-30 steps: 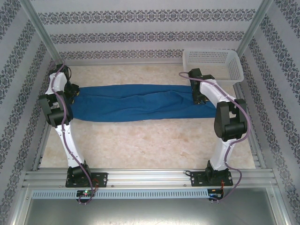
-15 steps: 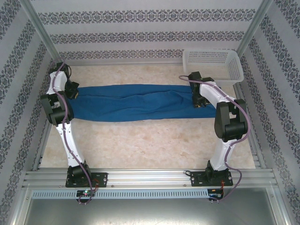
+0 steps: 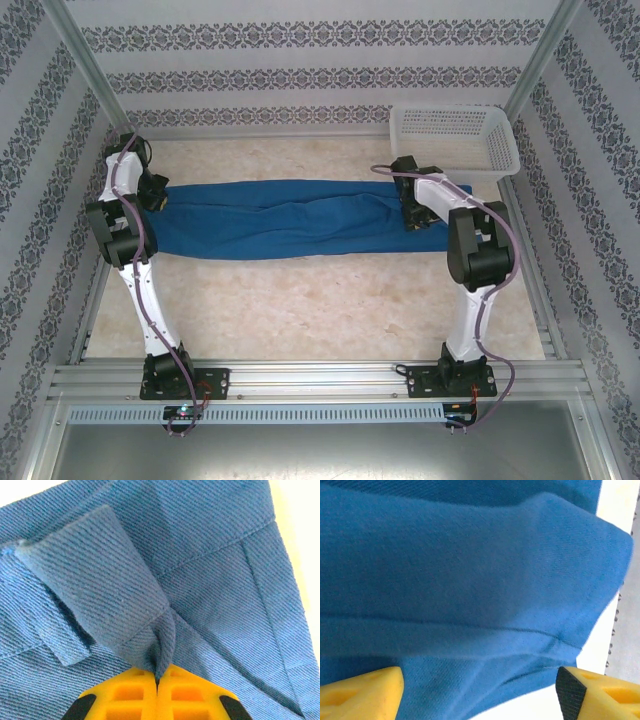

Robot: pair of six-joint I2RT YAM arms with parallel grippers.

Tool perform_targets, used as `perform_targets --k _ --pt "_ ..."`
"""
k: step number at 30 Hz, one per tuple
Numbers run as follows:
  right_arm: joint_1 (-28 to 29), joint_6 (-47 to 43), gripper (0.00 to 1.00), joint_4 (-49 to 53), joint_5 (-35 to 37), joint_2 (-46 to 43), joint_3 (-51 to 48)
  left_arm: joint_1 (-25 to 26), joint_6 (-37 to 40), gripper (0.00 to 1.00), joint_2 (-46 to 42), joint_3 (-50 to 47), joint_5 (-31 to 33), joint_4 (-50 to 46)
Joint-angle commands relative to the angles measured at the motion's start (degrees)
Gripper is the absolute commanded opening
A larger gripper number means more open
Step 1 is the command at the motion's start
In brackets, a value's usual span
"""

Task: Roll up the long pants

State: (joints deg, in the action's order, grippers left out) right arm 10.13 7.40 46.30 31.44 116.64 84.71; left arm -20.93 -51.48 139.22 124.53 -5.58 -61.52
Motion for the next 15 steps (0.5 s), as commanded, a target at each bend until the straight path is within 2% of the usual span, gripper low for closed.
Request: perform_targets --k 1,3,5,7,11,12,13,14,15 --pt "0.1 -1.6 0.79 -2.0 3.3 2.7 2.9 -0.6 0.2 0.0 -1.7 1.8 -0.6 -0.6" --pt "0.0 -2.1 0.76 -2.6 3.8 3.8 4.3 -0.6 0.4 0.0 -1.8 1.9 -0.7 -0.5" --pt "0.1 -2.8 0.67 -3.1 4.3 4.6 5.6 -0.6 0.5 0.0 -1.9 2.0 -0.7 -0.5" --pt "0.0 -3.3 0.53 -3.3 5.0 5.2 6.9 -0.6 0.6 0.0 -2.0 2.0 -0.7 -0.6" --pt "-0.6 -4.9 0.5 -3.1 6.6 6.3 9.0 -0.6 0.6 0.0 -1.9 2.0 -0.7 -0.3" --pt "-1.2 -5.4 0.44 -2.7 7.1 6.7 9.7 -0.6 0.6 0.0 -2.0 2.0 -0.8 -0.2" --pt "-1.9 -5.4 0.34 -2.3 6.7 6.8 10.1 -0.6 0.8 0.0 -1.9 2.0 -0.8 -0.2" --pt "-2.6 -5.3 0.1 -2.1 6.5 6.8 10.4 -0.7 0.8 0.0 -1.9 2.1 -0.7 -0.2" --pt "-3.2 -5.3 0.0 -2.1 6.9 6.5 10.5 -0.7 0.9 0.0 -1.9 2.3 -0.5 -0.1"
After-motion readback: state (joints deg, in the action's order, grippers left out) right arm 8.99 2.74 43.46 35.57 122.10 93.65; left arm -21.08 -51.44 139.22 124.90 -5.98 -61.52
